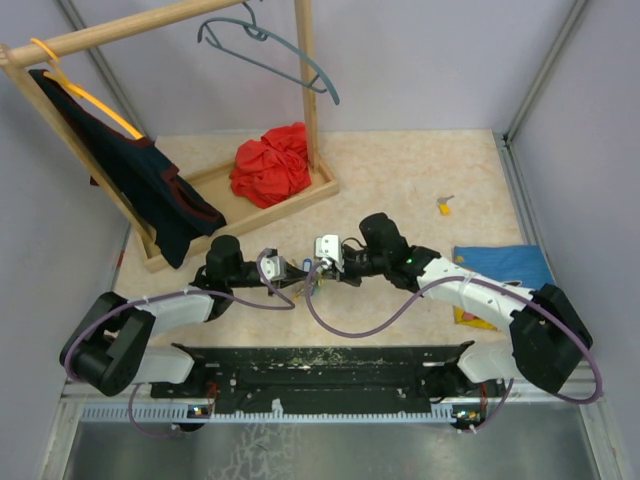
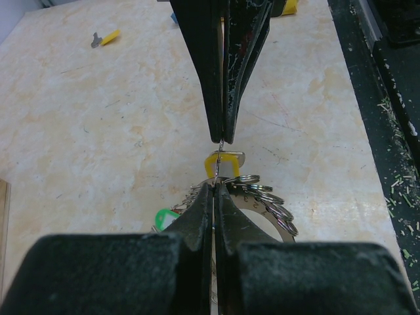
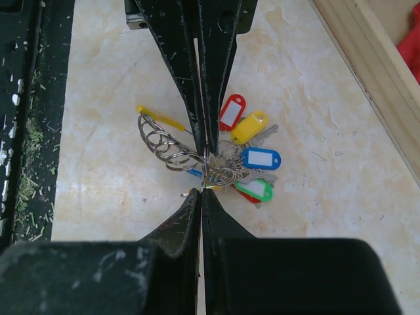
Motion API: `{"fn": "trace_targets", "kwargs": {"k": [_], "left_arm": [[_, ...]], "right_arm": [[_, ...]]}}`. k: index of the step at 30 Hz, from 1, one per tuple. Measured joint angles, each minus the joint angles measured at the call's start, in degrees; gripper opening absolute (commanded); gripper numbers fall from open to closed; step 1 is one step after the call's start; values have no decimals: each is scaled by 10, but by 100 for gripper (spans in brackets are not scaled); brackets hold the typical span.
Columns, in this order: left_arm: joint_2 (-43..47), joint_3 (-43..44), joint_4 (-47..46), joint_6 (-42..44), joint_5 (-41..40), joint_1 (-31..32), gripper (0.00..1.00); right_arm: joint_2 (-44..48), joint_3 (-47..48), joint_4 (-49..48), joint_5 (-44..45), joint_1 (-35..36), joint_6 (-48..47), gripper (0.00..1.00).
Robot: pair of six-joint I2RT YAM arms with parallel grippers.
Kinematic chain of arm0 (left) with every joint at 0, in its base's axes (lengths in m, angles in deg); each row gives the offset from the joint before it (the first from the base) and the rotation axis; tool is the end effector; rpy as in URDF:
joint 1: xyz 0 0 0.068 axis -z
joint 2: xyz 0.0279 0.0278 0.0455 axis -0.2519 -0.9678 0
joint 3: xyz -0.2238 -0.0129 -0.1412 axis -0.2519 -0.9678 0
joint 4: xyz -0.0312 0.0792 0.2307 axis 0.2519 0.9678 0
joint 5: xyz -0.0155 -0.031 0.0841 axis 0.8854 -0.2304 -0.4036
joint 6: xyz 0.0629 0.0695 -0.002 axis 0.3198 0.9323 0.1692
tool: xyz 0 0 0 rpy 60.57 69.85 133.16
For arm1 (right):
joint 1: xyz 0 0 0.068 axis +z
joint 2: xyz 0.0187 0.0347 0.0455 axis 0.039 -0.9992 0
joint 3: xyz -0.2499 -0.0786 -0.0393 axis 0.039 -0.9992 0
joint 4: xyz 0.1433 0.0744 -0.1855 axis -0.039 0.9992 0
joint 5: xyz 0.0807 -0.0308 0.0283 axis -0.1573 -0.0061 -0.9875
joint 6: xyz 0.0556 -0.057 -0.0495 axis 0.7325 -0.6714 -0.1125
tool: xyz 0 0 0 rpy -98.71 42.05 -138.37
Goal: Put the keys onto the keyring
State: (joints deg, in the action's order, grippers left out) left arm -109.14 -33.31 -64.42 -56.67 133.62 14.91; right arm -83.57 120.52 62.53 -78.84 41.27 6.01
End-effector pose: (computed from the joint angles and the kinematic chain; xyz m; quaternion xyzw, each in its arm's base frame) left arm 0.1904 -0.1867 0.1837 0.5798 0.4730 -0.3668 0.5528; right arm 0.1840 0.2407 0.2182 -0.6429 0.5665 0.2935 0.4237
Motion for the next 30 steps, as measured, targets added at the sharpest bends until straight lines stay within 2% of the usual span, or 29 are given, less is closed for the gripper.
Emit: {"fn": "trace_targets", "kwargs": {"k": [30], "left_arm": [[0, -1, -2, 0, 22, 0, 1]], "right_arm": [[-27, 28, 10, -17, 0, 46, 0]]}}
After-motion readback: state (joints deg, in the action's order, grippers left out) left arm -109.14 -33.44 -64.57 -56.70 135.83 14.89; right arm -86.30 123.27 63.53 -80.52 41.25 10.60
